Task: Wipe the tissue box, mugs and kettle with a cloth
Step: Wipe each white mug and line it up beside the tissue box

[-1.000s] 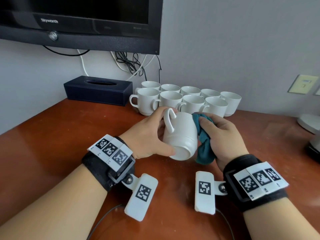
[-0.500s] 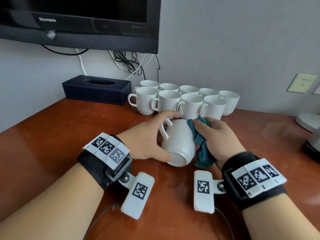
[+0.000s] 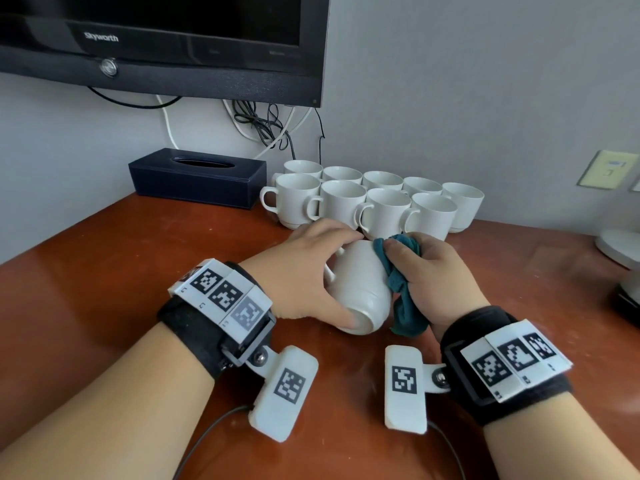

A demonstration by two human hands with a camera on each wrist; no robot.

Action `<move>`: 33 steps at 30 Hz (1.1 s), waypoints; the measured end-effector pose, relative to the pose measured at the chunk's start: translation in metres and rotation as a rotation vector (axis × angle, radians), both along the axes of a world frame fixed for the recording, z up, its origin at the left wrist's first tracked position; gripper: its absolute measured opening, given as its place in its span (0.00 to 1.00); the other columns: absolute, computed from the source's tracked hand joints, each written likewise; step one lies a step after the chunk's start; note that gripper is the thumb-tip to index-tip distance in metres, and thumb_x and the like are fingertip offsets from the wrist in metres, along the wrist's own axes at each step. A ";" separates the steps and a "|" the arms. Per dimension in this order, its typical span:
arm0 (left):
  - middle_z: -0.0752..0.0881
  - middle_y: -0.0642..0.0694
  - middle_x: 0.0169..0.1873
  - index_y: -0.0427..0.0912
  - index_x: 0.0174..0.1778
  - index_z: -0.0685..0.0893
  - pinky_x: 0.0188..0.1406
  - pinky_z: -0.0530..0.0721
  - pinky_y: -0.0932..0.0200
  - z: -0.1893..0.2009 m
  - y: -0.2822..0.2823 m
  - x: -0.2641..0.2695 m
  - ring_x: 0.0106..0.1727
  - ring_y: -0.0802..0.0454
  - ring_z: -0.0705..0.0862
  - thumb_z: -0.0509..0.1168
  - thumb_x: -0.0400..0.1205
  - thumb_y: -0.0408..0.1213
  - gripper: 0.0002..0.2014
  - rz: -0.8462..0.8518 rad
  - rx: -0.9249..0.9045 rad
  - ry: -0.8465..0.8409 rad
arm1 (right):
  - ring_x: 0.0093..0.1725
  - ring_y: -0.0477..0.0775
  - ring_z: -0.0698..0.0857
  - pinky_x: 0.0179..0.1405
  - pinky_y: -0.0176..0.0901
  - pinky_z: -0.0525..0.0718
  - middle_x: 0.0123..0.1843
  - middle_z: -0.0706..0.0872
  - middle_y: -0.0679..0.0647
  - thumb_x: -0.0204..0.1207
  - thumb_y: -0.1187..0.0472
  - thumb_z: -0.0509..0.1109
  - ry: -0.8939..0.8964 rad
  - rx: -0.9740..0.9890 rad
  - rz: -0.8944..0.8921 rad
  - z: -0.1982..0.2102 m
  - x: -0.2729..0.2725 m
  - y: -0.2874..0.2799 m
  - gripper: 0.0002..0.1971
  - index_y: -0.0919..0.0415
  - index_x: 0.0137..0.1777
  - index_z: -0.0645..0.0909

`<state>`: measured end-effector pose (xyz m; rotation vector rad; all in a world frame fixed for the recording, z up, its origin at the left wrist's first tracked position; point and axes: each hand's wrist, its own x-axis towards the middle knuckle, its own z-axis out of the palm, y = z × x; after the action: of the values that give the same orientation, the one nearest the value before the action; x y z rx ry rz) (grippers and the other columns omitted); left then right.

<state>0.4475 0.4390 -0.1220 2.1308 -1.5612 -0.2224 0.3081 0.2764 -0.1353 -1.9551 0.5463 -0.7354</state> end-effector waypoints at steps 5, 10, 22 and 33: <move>0.67 0.61 0.72 0.55 0.83 0.65 0.68 0.75 0.63 0.001 -0.003 -0.007 0.70 0.62 0.70 0.86 0.67 0.55 0.51 0.029 -0.012 -0.018 | 0.44 0.58 0.91 0.50 0.66 0.91 0.41 0.93 0.53 0.85 0.54 0.72 -0.043 0.000 -0.011 -0.001 0.000 -0.002 0.06 0.53 0.49 0.88; 0.69 0.61 0.71 0.57 0.81 0.66 0.64 0.80 0.57 0.002 -0.002 -0.007 0.63 0.59 0.76 0.85 0.65 0.57 0.50 0.078 -0.043 0.023 | 0.50 0.46 0.91 0.51 0.49 0.89 0.51 0.92 0.44 0.80 0.53 0.78 -0.143 0.012 -0.041 -0.002 0.002 -0.003 0.13 0.46 0.63 0.85; 0.72 0.54 0.69 0.52 0.76 0.71 0.67 0.80 0.48 0.002 0.000 0.006 0.68 0.51 0.76 0.83 0.61 0.63 0.49 0.386 -0.288 0.140 | 0.26 0.49 0.84 0.28 0.41 0.82 0.31 0.89 0.52 0.79 0.66 0.79 -0.167 0.037 0.147 0.006 -0.003 0.012 0.02 0.60 0.49 0.90; 0.72 0.61 0.67 0.58 0.78 0.68 0.45 0.72 0.83 -0.001 -0.002 -0.009 0.56 0.69 0.76 0.87 0.66 0.52 0.48 0.107 -0.189 0.109 | 0.34 0.48 0.85 0.38 0.51 0.87 0.35 0.90 0.56 0.83 0.60 0.74 -0.250 0.040 -0.090 0.005 -0.004 -0.001 0.05 0.54 0.46 0.89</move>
<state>0.4388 0.4370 -0.1232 2.0132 -1.3474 -0.1460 0.3039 0.2759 -0.1298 -1.7783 0.4941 -1.0020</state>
